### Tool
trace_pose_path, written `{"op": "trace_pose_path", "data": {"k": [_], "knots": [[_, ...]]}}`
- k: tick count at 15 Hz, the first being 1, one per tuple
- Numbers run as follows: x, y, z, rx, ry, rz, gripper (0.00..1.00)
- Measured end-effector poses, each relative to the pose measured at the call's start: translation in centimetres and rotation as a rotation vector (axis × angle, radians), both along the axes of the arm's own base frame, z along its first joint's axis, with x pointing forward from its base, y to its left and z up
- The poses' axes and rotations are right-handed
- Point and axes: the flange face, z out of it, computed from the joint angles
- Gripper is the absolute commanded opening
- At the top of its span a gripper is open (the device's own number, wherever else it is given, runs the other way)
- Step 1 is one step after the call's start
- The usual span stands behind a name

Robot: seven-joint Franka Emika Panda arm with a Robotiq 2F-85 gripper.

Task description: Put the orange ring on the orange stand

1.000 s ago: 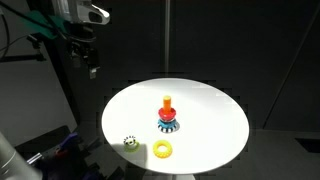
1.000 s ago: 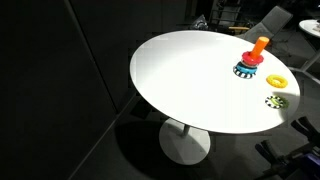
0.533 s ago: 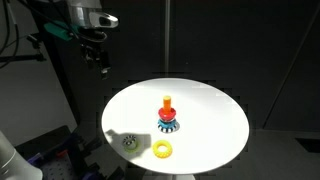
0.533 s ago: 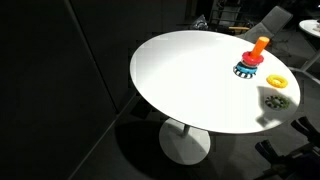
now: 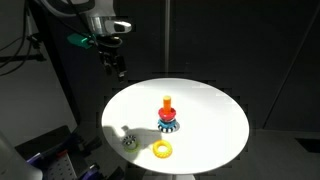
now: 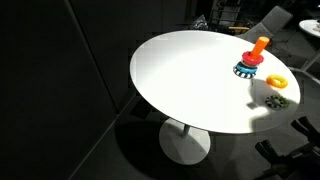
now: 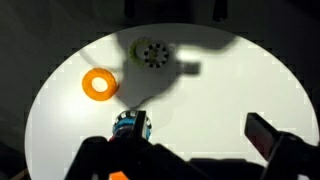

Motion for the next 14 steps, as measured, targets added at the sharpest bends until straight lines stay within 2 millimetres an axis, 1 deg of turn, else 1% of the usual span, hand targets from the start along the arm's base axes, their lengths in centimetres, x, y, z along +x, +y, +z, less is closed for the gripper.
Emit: {"op": "trace_pose_path", "data": {"k": [3, 7, 11, 14], "knots": [[1.1, -0.8, -1.1, -0.026, -0.064, -0.021, 1.00], [2.3, -1.6, -3.4, -0.033, -0.115, -0.045, 1.00], [3.5, -2.7, -6.3, -0.030, -0.107, -0.066, 1.00], [4.5, -3.8, -8.7, -0.027, -0.066, -0.088, 1.00]]}}
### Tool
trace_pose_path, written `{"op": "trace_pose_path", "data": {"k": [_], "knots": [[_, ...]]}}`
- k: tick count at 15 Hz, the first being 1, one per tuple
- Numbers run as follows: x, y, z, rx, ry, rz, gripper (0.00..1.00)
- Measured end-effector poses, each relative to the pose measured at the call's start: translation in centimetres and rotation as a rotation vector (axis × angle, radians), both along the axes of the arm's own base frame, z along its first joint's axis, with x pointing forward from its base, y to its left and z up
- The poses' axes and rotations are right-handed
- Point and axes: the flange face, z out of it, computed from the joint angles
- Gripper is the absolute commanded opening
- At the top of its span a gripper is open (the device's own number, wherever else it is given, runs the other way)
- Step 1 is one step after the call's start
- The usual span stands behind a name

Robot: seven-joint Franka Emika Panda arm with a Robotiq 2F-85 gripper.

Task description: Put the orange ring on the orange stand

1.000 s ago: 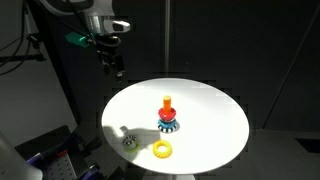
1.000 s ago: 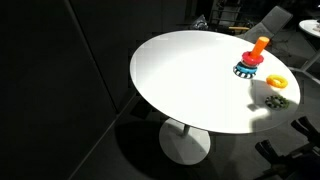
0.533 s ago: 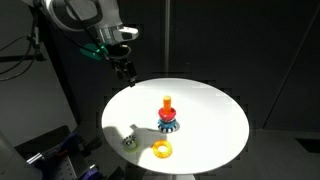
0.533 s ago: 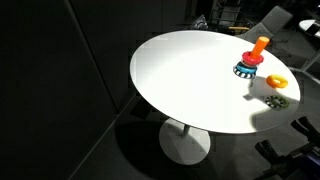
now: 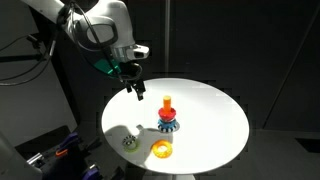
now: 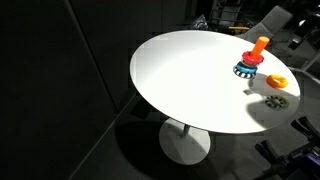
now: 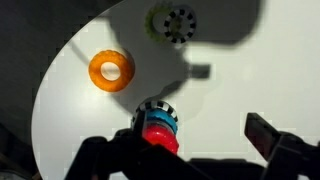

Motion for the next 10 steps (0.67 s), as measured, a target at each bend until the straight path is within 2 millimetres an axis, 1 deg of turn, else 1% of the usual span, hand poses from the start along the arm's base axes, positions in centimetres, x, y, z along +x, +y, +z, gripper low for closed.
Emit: {"op": "trace_pose_path", "data": {"k": [5, 10], "knots": [[2.3, -2.3, -3.4, -0.025, 0.085, -0.022, 1.00], [3.9, -4.1, -5.8, -0.044, 0.136, -0.030, 1.00]]}}
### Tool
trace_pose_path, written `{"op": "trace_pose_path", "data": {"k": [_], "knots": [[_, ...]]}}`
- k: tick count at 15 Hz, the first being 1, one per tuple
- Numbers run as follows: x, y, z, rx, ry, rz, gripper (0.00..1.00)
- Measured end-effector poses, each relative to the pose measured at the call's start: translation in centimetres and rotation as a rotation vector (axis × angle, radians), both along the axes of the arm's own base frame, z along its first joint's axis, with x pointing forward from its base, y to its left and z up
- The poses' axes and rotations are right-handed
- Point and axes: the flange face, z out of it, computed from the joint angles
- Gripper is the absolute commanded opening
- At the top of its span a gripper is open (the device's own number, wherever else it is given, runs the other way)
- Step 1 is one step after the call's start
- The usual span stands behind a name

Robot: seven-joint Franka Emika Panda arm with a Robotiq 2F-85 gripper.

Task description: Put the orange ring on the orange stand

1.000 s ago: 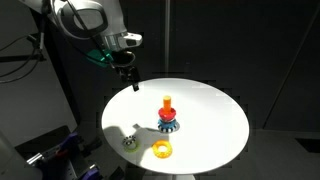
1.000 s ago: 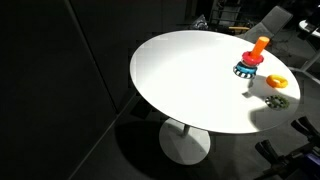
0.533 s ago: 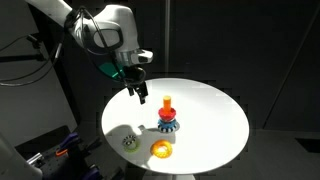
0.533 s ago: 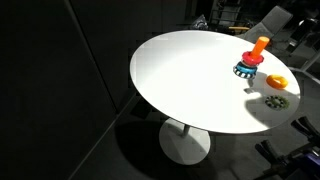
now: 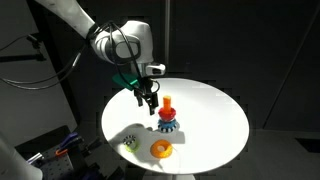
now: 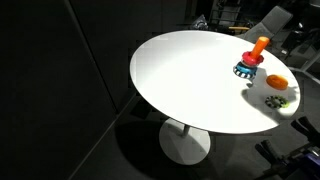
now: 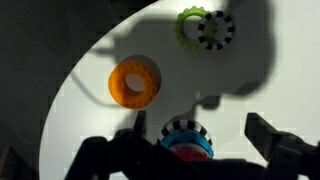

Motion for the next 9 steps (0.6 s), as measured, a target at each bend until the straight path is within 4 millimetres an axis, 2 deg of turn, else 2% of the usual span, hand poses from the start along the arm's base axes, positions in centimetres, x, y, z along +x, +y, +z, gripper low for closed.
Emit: {"op": "trace_pose_path", "data": {"k": [4, 9], "knots": [[0.67, -0.46, -1.21, -0.001, 0.020, -0.006, 1.00], [0.80, -0.50, -1.26, -0.001, 0.020, -0.006, 1.00]]}}
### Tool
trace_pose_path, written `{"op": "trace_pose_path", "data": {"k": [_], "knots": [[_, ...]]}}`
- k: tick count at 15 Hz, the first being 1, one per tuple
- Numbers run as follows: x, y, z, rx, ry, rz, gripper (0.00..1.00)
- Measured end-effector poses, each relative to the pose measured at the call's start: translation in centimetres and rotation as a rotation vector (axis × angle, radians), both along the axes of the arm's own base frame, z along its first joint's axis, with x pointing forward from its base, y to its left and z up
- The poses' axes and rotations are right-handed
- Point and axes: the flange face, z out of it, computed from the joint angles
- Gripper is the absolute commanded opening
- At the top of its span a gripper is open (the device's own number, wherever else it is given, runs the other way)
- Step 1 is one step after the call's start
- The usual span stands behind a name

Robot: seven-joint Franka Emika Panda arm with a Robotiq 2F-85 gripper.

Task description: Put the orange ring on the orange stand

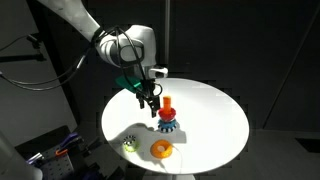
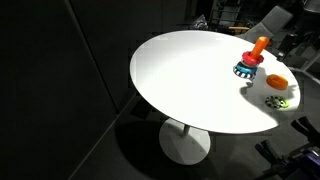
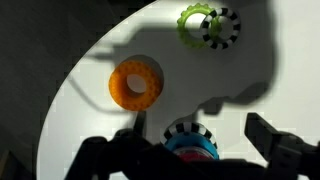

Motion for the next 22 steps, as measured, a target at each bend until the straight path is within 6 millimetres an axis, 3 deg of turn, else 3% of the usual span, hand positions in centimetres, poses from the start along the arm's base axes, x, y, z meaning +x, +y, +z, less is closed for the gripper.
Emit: {"op": "trace_pose_path", "data": {"k": [7, 22], "knots": [[-0.2, -0.4, -1.3, 0.001, 0.011, -0.007, 1.00], [-0.2, -2.3, -9.4, -0.003, 0.003, 0.048, 1.00]]}}
